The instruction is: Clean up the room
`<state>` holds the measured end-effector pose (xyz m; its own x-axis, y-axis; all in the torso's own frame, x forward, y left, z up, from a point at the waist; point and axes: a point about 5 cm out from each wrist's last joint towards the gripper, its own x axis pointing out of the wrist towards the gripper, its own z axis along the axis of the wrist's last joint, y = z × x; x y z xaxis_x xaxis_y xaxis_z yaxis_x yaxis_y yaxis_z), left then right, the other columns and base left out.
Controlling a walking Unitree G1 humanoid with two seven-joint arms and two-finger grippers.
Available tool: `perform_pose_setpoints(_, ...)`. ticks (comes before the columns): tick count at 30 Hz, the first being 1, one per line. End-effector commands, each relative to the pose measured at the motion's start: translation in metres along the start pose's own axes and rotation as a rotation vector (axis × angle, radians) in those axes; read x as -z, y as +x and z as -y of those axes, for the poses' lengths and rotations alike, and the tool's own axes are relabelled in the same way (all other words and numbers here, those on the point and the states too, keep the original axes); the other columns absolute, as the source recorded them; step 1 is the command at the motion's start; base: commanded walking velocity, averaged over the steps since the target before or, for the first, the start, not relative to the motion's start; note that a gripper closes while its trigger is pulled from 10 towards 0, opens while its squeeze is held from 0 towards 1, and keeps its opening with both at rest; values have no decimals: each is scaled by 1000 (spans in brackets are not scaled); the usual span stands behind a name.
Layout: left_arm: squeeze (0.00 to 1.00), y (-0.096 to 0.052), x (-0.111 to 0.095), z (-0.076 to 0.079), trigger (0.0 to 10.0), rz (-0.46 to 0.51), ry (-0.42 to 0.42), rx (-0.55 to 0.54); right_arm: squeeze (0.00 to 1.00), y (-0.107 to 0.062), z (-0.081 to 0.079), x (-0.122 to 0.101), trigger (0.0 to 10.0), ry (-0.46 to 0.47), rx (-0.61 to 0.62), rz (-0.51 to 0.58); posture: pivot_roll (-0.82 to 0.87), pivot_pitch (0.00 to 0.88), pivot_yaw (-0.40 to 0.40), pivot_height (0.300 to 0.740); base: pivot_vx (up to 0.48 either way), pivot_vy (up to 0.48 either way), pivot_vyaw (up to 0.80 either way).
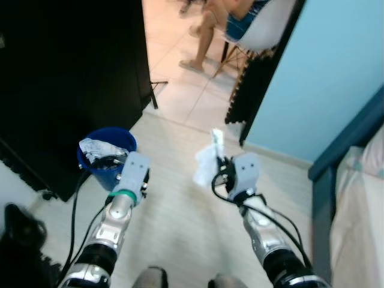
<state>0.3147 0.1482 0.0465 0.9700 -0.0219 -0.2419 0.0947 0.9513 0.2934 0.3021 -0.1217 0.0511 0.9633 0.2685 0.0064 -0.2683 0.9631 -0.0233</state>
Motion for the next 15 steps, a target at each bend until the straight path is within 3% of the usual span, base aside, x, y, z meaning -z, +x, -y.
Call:
perform_pose_setpoints(1, 0, -1, 5, 4, 10000, -22, 7, 15, 0, -1, 3, 2, 10000, 14, 12, -13, -11, 0, 14, 685, 461, 0, 0)
perform_pose_setpoints(15, 0, 0, 5, 4, 10000, -28, 16, 2, 0, -1, 6, 1, 10000, 6, 23, -15, -10, 0, 12, 685, 460, 0, 53)
